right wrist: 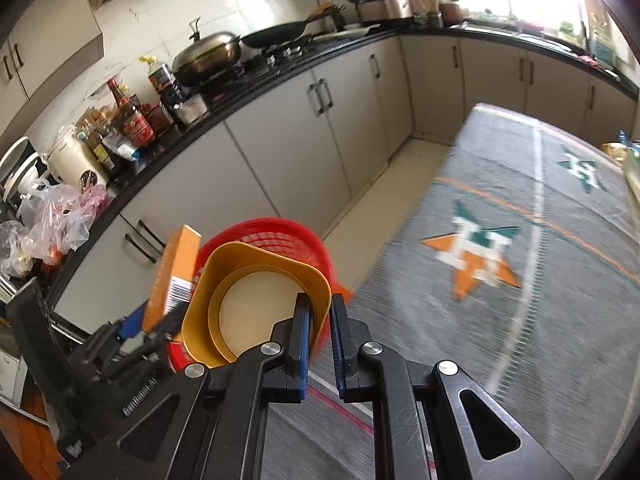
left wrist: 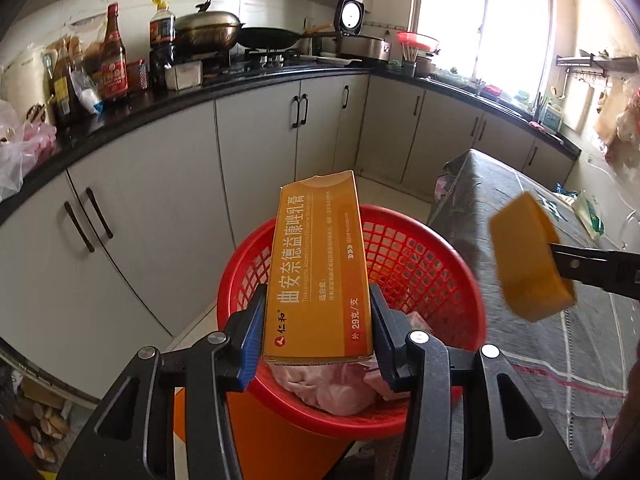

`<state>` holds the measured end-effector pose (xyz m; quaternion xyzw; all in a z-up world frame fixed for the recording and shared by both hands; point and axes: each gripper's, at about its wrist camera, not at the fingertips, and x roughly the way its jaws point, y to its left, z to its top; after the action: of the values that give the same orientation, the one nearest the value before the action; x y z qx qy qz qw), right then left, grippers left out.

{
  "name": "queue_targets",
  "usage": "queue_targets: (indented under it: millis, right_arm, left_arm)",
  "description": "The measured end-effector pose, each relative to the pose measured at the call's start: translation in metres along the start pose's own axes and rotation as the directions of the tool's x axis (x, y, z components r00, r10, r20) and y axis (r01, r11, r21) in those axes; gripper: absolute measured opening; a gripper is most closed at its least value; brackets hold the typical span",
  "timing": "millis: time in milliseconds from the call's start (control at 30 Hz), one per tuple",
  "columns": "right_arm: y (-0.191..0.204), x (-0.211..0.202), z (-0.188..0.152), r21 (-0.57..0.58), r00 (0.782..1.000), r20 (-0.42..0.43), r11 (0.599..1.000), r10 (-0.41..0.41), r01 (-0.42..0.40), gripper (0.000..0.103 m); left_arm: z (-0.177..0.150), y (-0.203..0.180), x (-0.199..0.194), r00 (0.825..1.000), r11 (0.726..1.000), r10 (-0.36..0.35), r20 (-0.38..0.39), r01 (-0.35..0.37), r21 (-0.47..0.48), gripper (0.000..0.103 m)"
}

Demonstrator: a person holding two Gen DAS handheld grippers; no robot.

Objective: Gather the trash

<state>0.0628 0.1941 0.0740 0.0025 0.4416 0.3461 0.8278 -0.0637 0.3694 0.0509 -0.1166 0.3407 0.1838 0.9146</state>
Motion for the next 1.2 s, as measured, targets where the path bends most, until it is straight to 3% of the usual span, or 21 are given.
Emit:
queue_targets:
  millis: [100, 200, 400, 467, 533, 633, 733, 833, 933, 1033, 1100, 1200]
  right_arm:
    - [0.01, 0.021, 0.006, 0.005, 1.0, -0.012, 1.0, 0.008, -0.008, 0.015]
    - [0.009, 0.035, 0.01, 0.027, 0.999, -0.04, 0.999, 0.024, -0.023, 0.028]
    - [0.003, 0.004, 0.001, 0.011, 0.999, 0.024, 0.999, 0.032, -0.032, 0.031]
    - [0.005, -0.016, -0.009, -0.019, 0.998, 0.058, 1.0, -0.008, 0.01, 0.042]
    - [0.007, -0.036, -0.022, -0.054, 0.994, 0.097, 0.997, -0.052, 0.057, 0.052]
    - [0.011, -0.07, -0.05, -0.099, 0.974, 0.166, 0.981, -0.152, 0.169, 0.066]
    - [0.016, -0.105, -0.089, -0.143, 0.933, 0.242, 0.942, -0.265, 0.305, 0.077]
    - [0.016, -0.135, -0.126, -0.164, 0.894, 0.307, 0.907, -0.327, 0.388, 0.084]
    - [0.014, -0.157, -0.153, -0.158, 0.871, 0.339, 0.891, -0.355, 0.425, 0.084]
    - [0.01, -0.177, -0.171, -0.13, 0.846, 0.363, 0.877, -0.392, 0.462, 0.086]
    - [0.008, -0.189, -0.182, -0.111, 0.838, 0.373, 0.878, -0.398, 0.466, 0.087]
    - [0.004, -0.202, -0.194, -0.08, 0.825, 0.382, 0.874, -0.417, 0.479, 0.091]
  left_arm:
    - [0.001, 0.002, 0.006, 1.0, 1.0, 0.002, 0.005, -0.002, 0.003, 0.048]
    - [0.0, 0.002, 0.003, 1.0, 1.0, -0.002, 0.014, 0.002, -0.003, 0.06]
    - [-0.011, 0.001, -0.031, 0.994, 0.999, 0.044, 0.102, -0.041, -0.033, 0.064]
    - [-0.019, -0.004, -0.053, 0.986, 0.998, 0.067, 0.151, -0.064, -0.031, 0.08]
    - [-0.028, -0.013, -0.078, 0.975, 0.995, 0.1, 0.198, -0.099, -0.011, 0.088]
    - [-0.045, -0.027, -0.112, 0.955, 0.987, 0.153, 0.255, -0.162, 0.013, 0.097]
    - [-0.069, -0.045, -0.146, 0.942, 0.979, 0.181, 0.284, -0.2, 0.042, 0.101]
    - [-0.088, -0.054, -0.166, 0.941, 0.977, 0.184, 0.285, -0.206, 0.049, 0.102]
    - [-0.103, -0.06, -0.176, 0.943, 0.981, 0.161, 0.293, -0.184, 0.056, 0.103]
    - [-0.112, -0.068, -0.175, 0.943, 0.97, 0.195, 0.271, -0.227, 0.091, 0.103]
    - [-0.117, -0.071, -0.176, 0.952, 0.973, 0.176, 0.25, -0.207, 0.105, 0.103]
    - [-0.123, -0.076, -0.183, 0.95, 0.972, 0.166, 0.264, -0.203, 0.117, 0.103]
